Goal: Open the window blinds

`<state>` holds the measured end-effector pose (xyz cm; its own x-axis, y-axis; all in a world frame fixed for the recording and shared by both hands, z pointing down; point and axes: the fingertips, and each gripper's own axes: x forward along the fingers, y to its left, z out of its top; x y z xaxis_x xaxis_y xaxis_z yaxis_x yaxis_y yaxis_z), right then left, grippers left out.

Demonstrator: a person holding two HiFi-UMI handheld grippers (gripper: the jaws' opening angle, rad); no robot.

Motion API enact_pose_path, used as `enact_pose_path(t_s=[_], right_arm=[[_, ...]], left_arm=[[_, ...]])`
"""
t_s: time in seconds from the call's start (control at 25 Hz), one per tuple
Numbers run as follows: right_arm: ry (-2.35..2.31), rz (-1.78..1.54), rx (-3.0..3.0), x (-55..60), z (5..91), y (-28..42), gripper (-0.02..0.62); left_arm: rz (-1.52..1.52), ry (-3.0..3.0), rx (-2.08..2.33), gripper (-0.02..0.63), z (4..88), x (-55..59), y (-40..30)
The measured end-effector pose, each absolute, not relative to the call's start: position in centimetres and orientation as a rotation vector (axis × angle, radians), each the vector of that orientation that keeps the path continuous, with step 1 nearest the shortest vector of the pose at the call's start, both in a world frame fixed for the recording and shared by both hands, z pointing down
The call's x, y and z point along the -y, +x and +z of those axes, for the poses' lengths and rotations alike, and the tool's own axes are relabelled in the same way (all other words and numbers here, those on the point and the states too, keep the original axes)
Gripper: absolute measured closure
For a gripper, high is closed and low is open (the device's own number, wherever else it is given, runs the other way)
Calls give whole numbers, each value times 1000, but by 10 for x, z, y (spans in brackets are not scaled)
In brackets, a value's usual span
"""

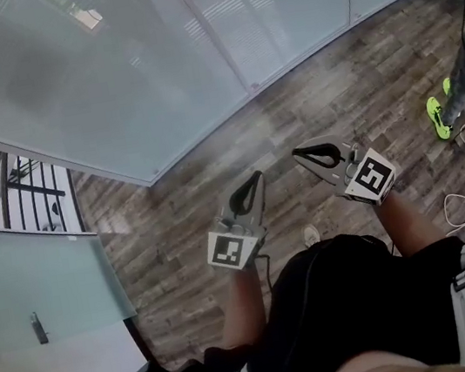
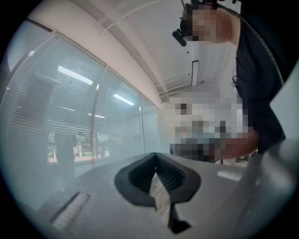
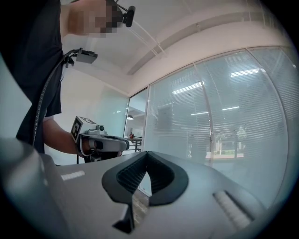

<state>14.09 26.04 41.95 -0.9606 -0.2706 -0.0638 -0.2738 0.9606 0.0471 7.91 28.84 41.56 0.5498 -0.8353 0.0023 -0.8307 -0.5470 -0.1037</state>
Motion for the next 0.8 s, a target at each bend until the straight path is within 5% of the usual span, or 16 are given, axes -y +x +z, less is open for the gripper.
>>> enact_pose_path(t_s=[0.8], right_arm=[[-561, 145, -3076, -200, 426, 70, 589]], left_arm=[[12, -2735, -1367, 603, 425, -221, 2]])
